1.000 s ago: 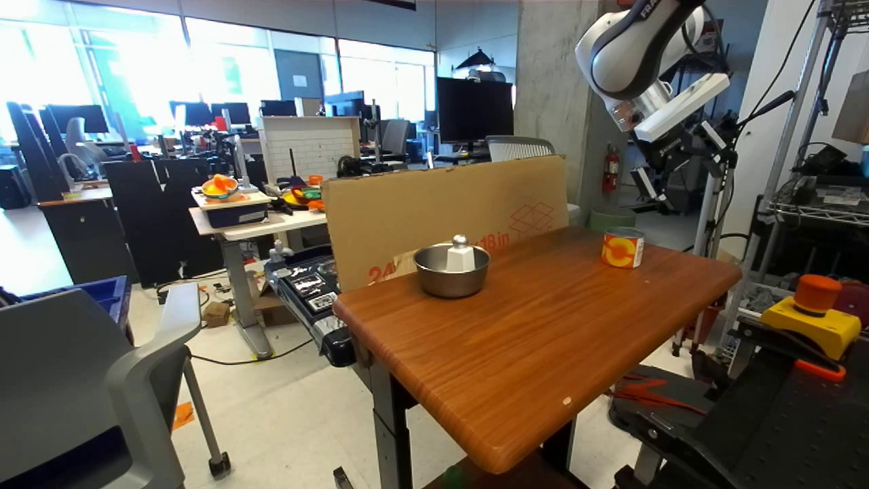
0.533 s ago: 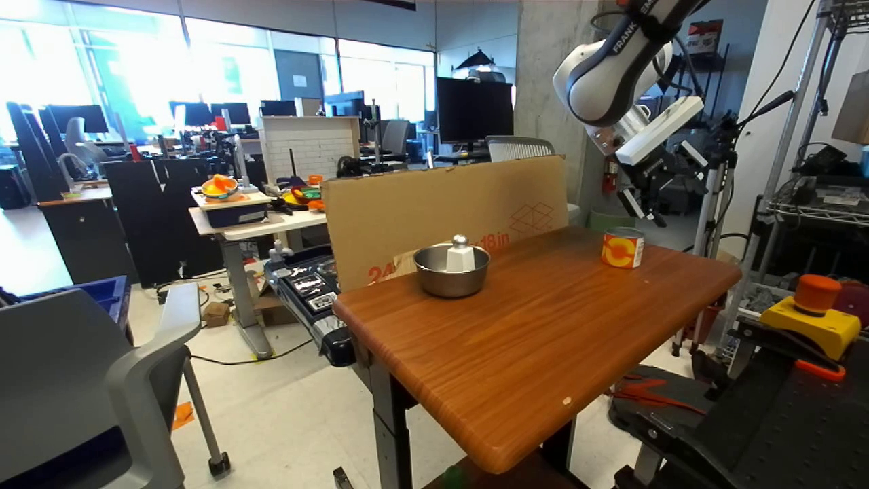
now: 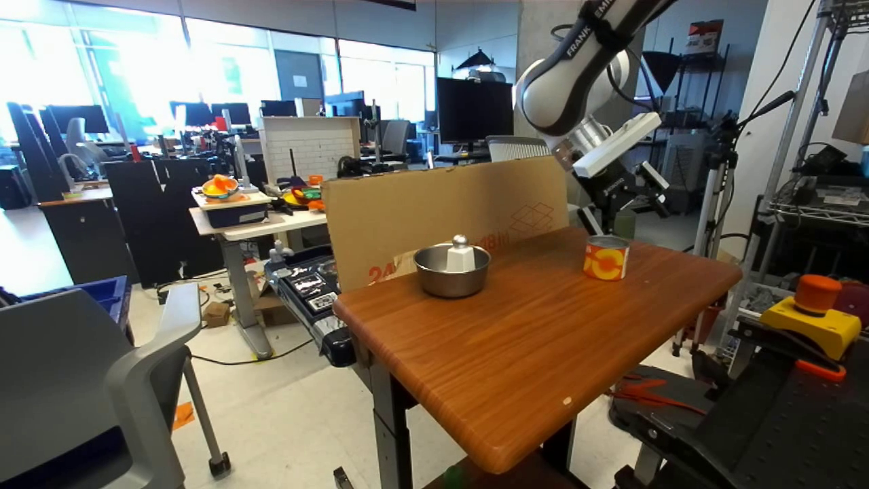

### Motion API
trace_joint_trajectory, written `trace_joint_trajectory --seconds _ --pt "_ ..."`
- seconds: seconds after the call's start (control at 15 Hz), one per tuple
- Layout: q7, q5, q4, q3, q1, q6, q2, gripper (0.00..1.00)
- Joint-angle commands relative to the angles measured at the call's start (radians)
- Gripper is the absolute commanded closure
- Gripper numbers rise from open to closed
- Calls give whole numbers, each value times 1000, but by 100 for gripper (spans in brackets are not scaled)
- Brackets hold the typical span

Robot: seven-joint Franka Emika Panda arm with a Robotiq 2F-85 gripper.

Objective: Move the can to the left

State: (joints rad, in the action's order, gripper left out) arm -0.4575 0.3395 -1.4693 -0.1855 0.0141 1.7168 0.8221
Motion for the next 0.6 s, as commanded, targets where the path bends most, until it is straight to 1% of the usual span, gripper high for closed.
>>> trace_joint_trajectory --seconds 0.0,0.27,0.53 --pt "27 -97 69 50 -33 -110 19 0" --pt "31 -184 87 96 -64 -208 24 0" --pt "29 -237 80 106 -70 -256 5 0"
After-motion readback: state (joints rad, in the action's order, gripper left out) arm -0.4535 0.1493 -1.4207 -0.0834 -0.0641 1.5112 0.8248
